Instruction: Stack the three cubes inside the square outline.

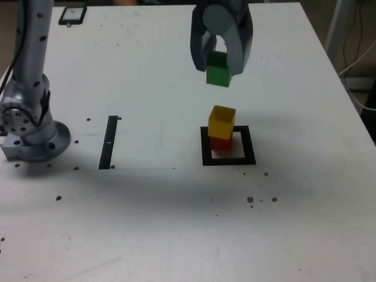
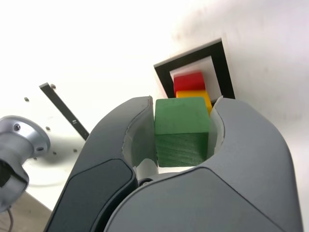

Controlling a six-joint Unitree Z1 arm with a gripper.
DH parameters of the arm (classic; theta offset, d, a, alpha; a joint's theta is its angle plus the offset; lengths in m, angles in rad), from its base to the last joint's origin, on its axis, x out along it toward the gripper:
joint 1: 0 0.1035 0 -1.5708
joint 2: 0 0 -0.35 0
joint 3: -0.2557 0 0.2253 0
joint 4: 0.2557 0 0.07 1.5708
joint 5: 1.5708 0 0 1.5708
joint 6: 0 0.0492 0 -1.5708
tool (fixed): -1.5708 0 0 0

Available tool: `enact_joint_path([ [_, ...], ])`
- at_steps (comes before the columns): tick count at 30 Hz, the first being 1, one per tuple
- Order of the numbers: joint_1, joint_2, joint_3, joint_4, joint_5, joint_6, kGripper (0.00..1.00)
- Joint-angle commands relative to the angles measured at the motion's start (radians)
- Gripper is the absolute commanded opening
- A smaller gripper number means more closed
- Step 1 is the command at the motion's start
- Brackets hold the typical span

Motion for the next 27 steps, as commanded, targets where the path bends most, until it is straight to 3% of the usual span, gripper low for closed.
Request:
enact_joint_path([
  [1,-0.022,-0.005,0.0,0.012,-0.014,-0.016,0.14],
  [27,-0.077,0.013,0.065,-0.019,-0.046,-0.068,0.15],
])
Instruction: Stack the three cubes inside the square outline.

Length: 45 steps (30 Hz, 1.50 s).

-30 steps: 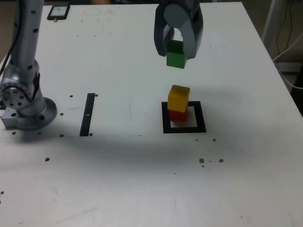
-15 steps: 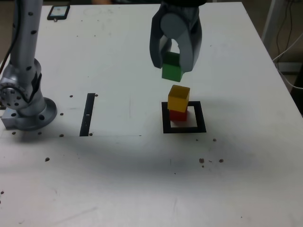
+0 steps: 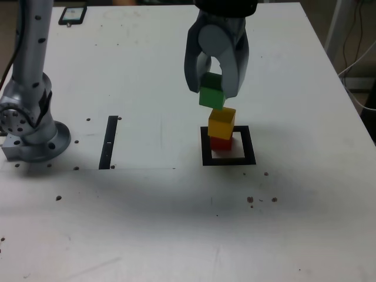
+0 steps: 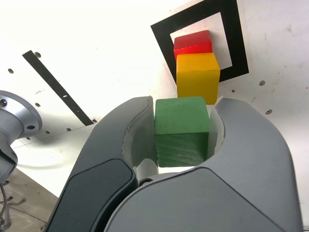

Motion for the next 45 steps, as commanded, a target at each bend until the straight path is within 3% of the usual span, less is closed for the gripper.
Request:
enact_joint_path([
  [1,-0.002,0.01,-0.004,0.001,-0.001,-0.002,0.15],
  [22,-0.002,0.039,0.015,-0.044,-0.005,0.006,0.25],
  [28,0.002,0.058,0.038,-0.061,-0.009,0.005,0.46],
  [37,0.002,0.038,0.052,-0.089,-0.011,0.003,0.97],
  [45,0.002,-0.042,0.075,-0.092,0.027,0.003,0.99],
])
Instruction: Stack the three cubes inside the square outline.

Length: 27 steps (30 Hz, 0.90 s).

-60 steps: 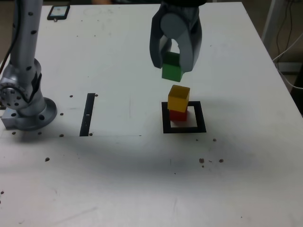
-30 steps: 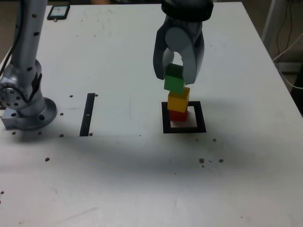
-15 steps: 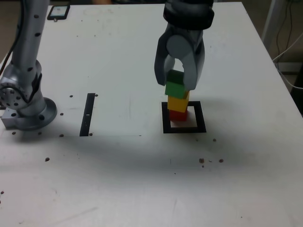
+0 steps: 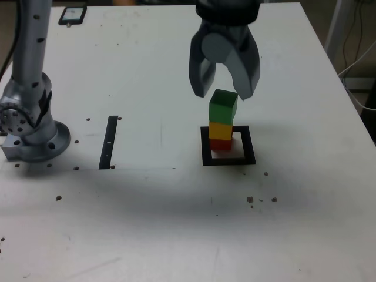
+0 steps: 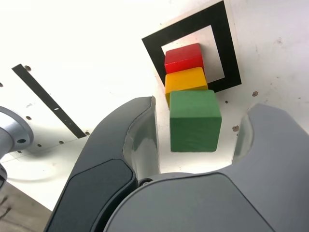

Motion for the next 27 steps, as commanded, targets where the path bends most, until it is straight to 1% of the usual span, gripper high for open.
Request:
enact_joint_path([
  [1,0.001,-0.03,0.006,-0.001,0.005,0.0,0.99],
  [5,0.001,-0.089,0.015,0.002,0.01,0.001,0.99],
  [8,0.001,-0.152,0.035,0.005,0.009,0.005,0.99],
  [10,0.001,-0.2,0.064,0.004,0.01,0.009,0.99],
  [13,0.001,-0.285,0.149,-0.011,0.014,0.012,1.0],
  [16,0.001,-0.363,0.271,-0.061,0.009,0.004,1.0],
  [21,0.001,-0.483,0.538,-0.204,-0.027,-0.028,1.0],
  [24,0.001,-0.508,0.685,-0.259,-0.042,-0.058,1.0],
  [27,0.001,-0.499,0.792,-0.28,-0.046,-0.095,1.0],
])
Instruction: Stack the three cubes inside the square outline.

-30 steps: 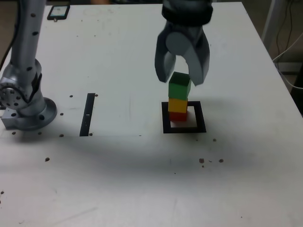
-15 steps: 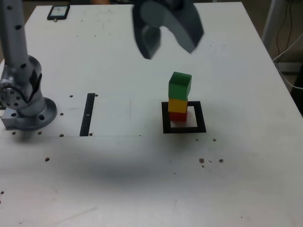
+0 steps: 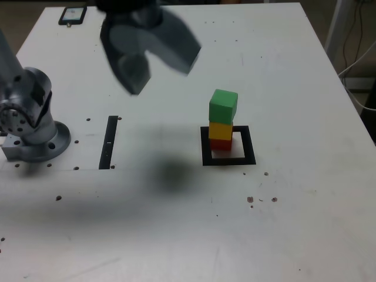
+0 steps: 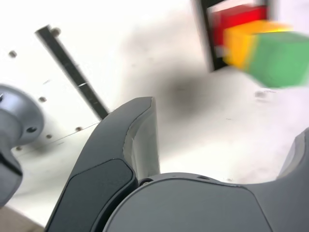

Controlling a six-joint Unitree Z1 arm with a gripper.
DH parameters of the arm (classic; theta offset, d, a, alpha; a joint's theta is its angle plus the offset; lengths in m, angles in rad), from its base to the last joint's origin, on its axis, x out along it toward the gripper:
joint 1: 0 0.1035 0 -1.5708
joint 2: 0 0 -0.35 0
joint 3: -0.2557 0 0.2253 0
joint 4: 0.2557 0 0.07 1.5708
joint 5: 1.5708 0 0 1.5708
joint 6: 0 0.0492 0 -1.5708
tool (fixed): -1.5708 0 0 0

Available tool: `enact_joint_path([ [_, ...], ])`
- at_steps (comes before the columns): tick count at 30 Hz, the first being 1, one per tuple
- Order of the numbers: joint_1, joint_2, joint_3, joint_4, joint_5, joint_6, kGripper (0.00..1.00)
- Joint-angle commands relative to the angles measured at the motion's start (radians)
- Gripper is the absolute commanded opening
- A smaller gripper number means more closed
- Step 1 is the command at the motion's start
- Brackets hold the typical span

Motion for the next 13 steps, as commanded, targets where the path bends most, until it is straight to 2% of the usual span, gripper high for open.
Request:
enact_joint_path([
  [1,0.001,0.015,0.226,-0.007,0.001,-0.027,1.0],
  [7,0.013,0.032,0.333,-0.012,0.03,-0.098,1.0],
  [13,0.095,0.028,0.398,-0.038,0.08,-0.102,1.0],
])
